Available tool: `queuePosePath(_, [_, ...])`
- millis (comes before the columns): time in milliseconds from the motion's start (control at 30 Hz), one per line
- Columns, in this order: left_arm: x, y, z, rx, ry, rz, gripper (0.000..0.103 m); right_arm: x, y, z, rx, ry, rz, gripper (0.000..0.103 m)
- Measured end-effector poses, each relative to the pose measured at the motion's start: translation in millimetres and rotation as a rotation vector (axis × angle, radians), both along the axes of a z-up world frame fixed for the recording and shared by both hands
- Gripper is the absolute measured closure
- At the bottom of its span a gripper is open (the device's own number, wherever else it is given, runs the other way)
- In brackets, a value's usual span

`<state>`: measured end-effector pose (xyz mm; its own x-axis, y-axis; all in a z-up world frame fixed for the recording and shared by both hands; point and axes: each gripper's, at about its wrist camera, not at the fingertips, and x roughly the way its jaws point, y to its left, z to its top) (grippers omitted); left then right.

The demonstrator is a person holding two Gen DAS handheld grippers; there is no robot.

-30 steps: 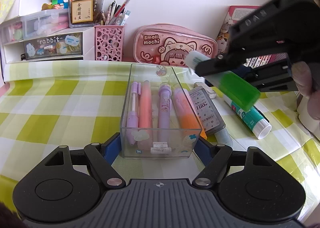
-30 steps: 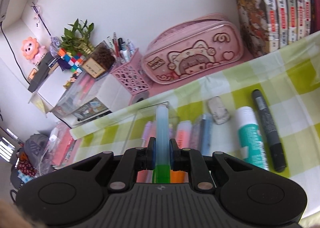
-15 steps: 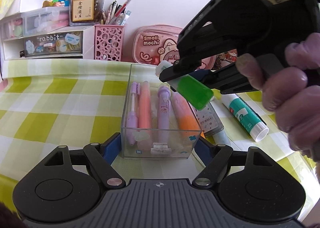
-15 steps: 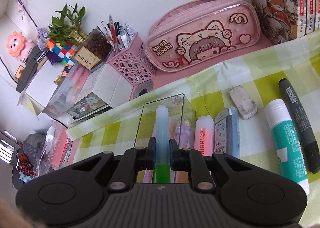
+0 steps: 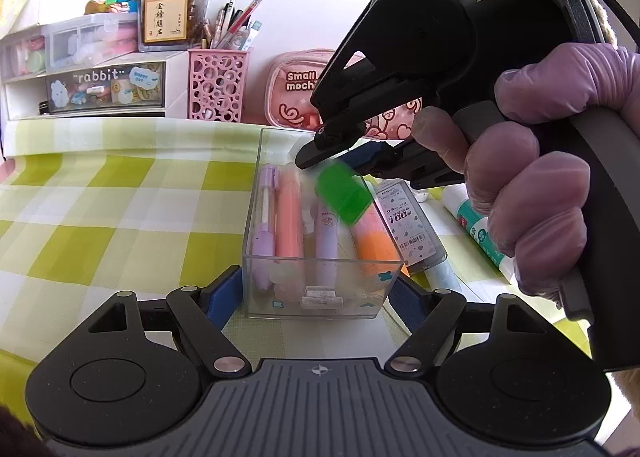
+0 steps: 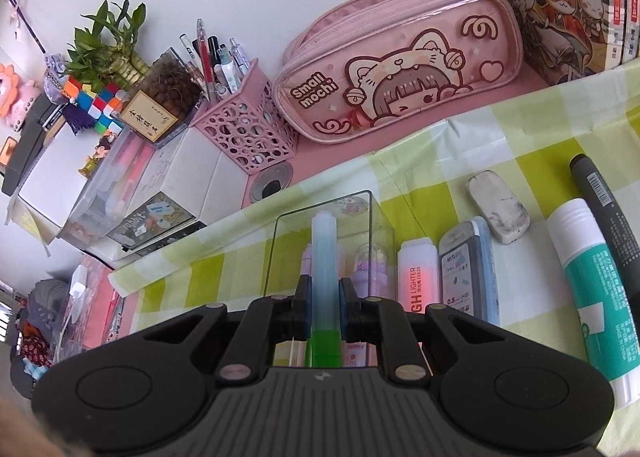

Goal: Organize stationery
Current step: 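Carry the green-capped highlighter into the clear box and release it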

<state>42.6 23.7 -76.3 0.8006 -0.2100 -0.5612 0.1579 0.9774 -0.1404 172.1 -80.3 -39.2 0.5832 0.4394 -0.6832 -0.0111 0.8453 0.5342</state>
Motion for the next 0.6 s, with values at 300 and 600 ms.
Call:
queuePosePath(300, [0,0,0,0.001,0.0,0.001,0.027,-5,-1,3,-0.006,-0.003,0.013,0.066])
queuePosePath(600, [0,0,0,0.001,0.0,0.0,0.027,-14,1,17,-0.026,-0.057,0.042,0.063])
